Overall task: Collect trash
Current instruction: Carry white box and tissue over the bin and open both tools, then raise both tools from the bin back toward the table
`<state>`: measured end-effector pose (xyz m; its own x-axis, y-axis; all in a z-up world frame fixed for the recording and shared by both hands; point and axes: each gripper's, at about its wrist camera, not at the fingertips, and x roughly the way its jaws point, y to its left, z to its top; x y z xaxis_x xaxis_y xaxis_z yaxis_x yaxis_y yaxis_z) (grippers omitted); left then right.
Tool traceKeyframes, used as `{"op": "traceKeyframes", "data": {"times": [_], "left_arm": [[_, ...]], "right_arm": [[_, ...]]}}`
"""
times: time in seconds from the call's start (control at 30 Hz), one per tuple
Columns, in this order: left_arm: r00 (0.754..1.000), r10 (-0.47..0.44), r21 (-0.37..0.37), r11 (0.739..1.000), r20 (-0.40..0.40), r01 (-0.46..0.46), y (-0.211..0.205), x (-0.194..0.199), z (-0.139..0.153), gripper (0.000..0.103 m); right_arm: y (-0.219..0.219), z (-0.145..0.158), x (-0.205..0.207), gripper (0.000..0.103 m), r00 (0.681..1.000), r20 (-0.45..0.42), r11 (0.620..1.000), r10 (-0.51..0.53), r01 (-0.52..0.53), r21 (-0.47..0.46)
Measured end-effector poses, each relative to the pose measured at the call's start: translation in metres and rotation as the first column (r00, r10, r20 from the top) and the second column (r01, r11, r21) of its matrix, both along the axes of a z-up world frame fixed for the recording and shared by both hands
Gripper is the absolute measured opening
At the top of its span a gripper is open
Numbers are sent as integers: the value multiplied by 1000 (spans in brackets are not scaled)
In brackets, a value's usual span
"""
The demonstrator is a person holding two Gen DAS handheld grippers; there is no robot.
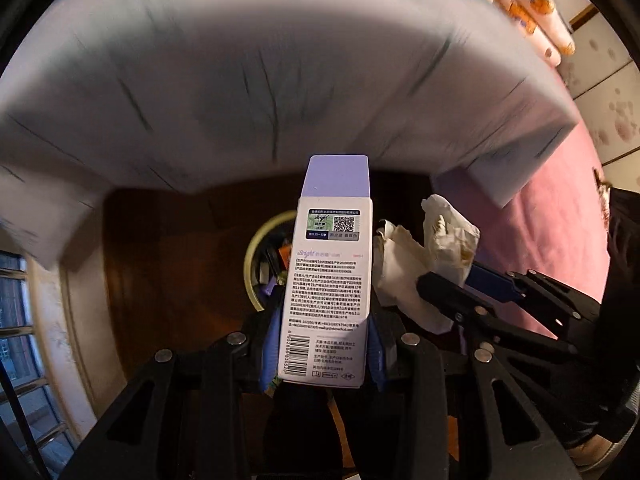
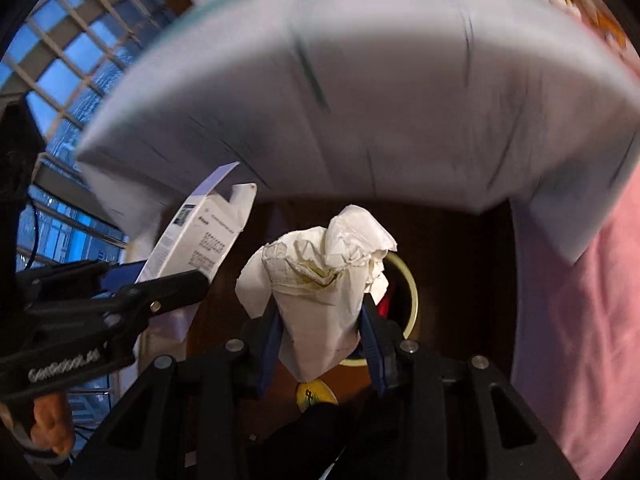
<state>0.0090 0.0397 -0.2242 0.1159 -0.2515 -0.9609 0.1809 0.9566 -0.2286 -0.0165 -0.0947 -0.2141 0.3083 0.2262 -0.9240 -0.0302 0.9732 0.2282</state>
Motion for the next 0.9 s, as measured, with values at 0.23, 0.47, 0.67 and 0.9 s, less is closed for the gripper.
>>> {"op": "traceKeyframes", "data": {"times": [0.23,0.47,0.67,0.9], "left_arm": [[998,-15,51,999,-60,18,-18,6,-105,35],[999,-12,105,994,-33,15,-23,20,-153,64],[998,61,141,988,8,-62,-6,29,-151,76],[989,118,162,978,85,-131,4,24,-101,78]], "right_arm": [[-15,-119,10,38,995,-86,999,-39,40,0],[-18,-180,28,44,993,-109,999,-49,51,12],[-17,-191,28,56,993,-108,999,-45,47,18],[-15,-149,29,56,997,-79,999,-28,30,28]]}}
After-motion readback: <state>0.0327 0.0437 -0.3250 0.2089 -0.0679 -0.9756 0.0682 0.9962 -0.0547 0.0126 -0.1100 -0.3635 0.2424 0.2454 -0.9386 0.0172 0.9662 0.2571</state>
